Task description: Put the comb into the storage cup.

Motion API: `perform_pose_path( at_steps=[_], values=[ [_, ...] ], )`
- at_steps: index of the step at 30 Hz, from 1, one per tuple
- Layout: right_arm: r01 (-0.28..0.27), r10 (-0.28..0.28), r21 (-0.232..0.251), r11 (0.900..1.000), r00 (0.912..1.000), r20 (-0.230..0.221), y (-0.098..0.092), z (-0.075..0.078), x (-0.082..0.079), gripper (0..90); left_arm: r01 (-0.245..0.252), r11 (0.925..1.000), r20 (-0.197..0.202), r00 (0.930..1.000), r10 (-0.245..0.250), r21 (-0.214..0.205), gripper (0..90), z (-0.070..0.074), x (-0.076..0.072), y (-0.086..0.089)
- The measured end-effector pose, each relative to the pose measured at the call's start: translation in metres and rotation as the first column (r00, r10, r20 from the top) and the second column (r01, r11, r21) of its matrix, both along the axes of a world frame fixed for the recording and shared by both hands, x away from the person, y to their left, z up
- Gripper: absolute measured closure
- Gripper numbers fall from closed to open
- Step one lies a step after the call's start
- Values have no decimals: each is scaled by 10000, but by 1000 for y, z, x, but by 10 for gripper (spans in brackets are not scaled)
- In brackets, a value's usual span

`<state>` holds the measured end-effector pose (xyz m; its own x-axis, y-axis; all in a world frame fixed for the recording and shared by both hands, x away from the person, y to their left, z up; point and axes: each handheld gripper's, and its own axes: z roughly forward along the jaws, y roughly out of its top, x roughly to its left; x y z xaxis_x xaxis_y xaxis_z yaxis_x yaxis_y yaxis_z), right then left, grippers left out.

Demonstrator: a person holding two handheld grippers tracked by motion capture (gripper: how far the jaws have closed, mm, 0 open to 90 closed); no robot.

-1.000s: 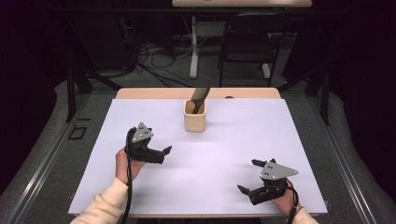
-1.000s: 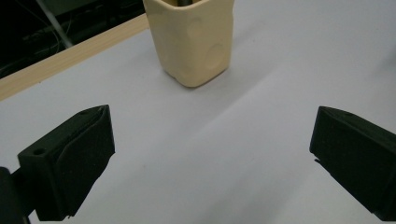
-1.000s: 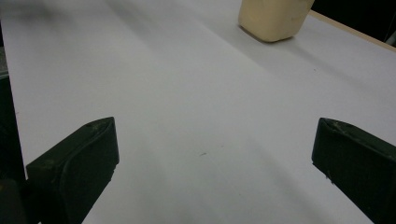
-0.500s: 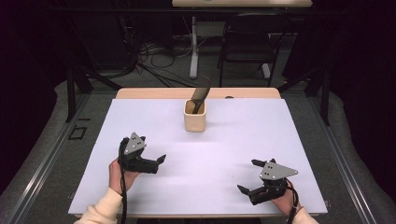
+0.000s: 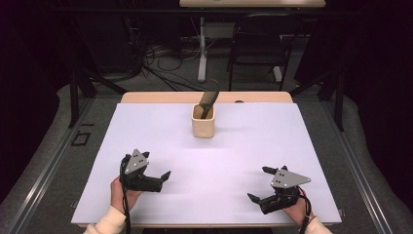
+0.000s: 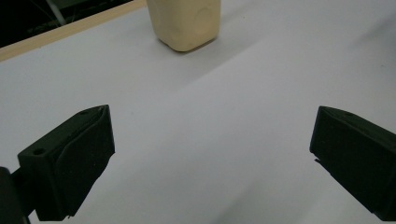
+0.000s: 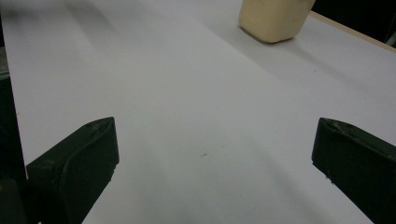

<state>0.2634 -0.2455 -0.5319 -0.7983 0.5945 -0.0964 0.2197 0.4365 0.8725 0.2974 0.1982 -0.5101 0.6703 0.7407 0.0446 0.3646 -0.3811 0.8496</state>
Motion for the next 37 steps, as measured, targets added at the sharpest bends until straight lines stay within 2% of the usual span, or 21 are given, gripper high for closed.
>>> perform_pose_path(
  at_steps=[10, 16, 20, 26, 32, 37],
  values=[
    [18, -18, -1, 10000, 10000, -18, 0, 0, 0, 1, 42, 9999, 58, 10000, -41, -134, 0, -8, -18, 8],
    [23, -23, -18, 10000, 10000, -13, 0, 0, 0, 1, 173, 9996, 297, 9994, -167, -223, 0, -11, -26, 10],
    [37, -37, -22, 10000, 10000, -30, 0, 0, 0, 1, 194, 9995, 265, 9995, -187, -254, 0, -14, -32, 12],
    [24, -24, -22, 10000, 10000, -26, 0, 0, 0, 1, 28, 9993, 356, 9994, -15, -363, 0, -15, -44, 19],
    [-5, 5, 8, 10000, 10000, 6, 1, 0, -1, 1, 27, 9993, 411, 9992, -11, -384, 0, -15, -45, 22],
    [16, -16, -23, 10000, 10000, -32, 1, -1, 0, 1, 188, 9995, 164, 9997, -184, -259, 0, -18, -41, 20]
  ],
)
